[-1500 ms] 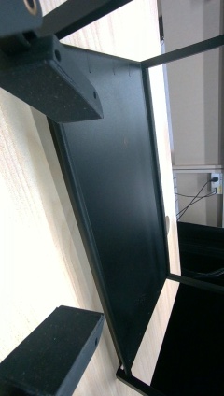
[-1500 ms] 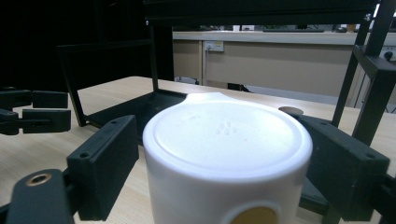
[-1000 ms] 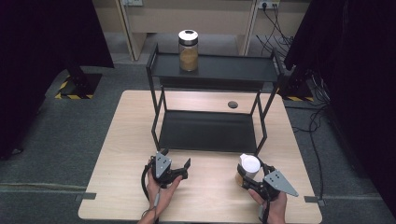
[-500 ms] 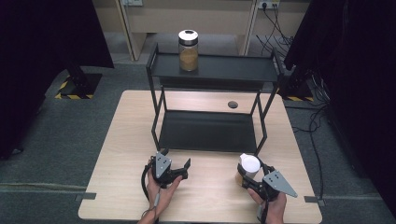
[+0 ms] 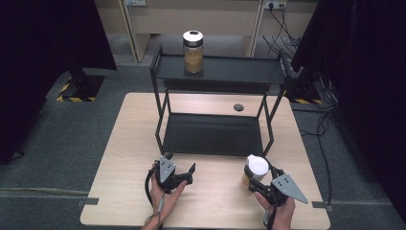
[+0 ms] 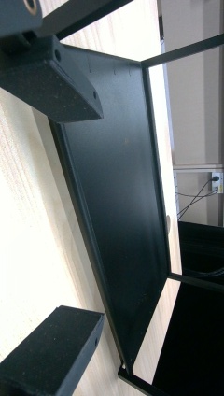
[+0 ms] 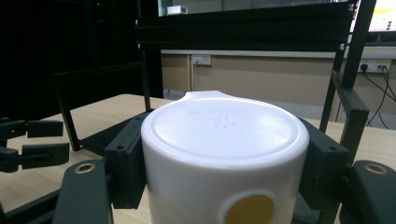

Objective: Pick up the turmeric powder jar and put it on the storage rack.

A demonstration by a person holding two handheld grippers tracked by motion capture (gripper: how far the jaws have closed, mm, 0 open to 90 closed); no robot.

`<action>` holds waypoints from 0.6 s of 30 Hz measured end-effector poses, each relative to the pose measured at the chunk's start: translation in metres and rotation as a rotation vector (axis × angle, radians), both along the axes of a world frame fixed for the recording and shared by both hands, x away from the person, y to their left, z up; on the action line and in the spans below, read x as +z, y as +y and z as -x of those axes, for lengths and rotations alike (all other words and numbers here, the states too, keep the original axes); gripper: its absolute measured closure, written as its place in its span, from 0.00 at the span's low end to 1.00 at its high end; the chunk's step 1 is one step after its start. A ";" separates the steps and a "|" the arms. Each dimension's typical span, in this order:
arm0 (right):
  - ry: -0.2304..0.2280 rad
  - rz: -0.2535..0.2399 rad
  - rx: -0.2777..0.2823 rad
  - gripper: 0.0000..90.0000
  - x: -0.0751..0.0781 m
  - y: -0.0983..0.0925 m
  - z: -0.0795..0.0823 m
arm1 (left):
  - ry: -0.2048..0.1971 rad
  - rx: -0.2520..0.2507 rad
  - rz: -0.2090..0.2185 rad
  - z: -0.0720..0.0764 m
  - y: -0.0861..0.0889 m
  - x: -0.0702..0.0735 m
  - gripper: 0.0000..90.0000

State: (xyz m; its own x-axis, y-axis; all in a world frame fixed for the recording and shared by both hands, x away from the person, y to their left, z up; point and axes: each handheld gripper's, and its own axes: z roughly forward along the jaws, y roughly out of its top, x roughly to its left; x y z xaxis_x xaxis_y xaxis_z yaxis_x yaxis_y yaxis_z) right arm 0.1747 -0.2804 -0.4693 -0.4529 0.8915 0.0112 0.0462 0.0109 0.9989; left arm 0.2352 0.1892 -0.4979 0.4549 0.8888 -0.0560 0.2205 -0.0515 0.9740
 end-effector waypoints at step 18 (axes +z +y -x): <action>-0.074 -0.055 -0.028 0.35 0.024 0.002 -0.008 | -0.004 0.002 -0.005 0.001 -0.001 0.000 0.03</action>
